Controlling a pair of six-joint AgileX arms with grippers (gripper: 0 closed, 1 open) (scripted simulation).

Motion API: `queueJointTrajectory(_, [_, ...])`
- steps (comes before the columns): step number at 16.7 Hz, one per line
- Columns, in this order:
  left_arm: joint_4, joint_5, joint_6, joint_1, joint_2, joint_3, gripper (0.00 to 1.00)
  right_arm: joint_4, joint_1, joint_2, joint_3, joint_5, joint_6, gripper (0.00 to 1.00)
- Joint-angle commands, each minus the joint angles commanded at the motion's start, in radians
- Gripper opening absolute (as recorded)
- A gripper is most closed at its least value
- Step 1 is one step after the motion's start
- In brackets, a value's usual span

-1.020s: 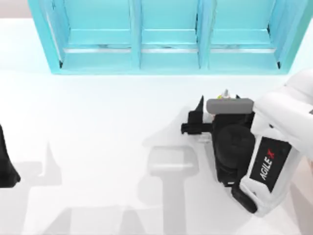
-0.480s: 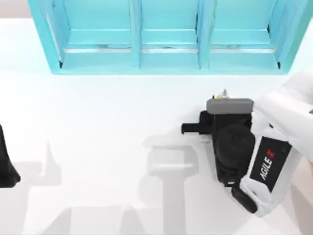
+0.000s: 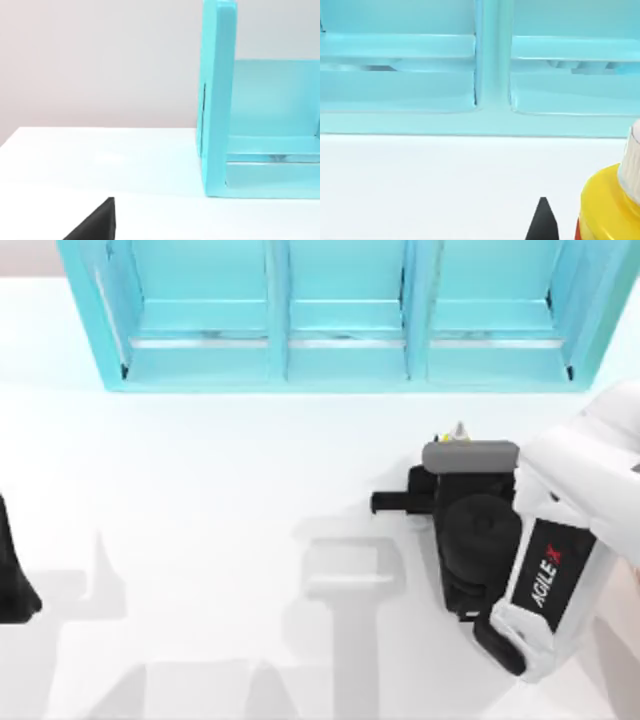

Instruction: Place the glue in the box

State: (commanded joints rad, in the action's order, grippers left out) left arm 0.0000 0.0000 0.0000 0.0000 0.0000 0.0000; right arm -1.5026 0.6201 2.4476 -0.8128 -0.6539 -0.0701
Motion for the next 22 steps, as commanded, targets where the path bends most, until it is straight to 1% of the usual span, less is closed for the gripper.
queueJointTrajectory(3, [0.0, 0.0, 0.0, 0.0, 0.0, 0.0, 1.0, 0.039, 0.0, -0.039, 0.012, 0.004, -0.002, 0.0])
queueJointTrajectory(9, [0.0, 0.0, 0.0, 0.0, 0.0, 0.0, 1.0, 0.286, 0.001, -0.335, 0.037, 0.005, -0.003, 0.0])
queueJointTrajectory(11, [0.0, 0.0, 0.0, 0.0, 0.0, 0.0, 1.0, 0.348, 0.001, -0.398, 0.047, 0.005, -0.004, 0.0])
queueJointTrajectory(17, [0.0, 0.0, 0.0, 0.0, 0.0, 0.0, 1.0, 0.365, 0.001, -0.415, 0.049, 0.004, -0.006, 0.0])
queueJointTrajectory(19, [0.0, 0.0, 0.0, 0.0, 0.0, 0.0, 1.0, 0.355, -0.011, -0.408, 0.051, 0.03, -0.011, 0.0])
queueJointTrajectory(20, [0.0, 0.0, 0.0, 0.0, 0.0, 0.0, 1.0, 0.345, -0.024, -0.405, 0.054, 0.058, -0.018, 0.0])
queueJointTrajectory(22, [0.0, 0.0, 0.0, 0.0, 0.0, 0.0, 1.0, 0.316, -0.068, -0.402, 0.063, 0.147, -0.041, 0.0])
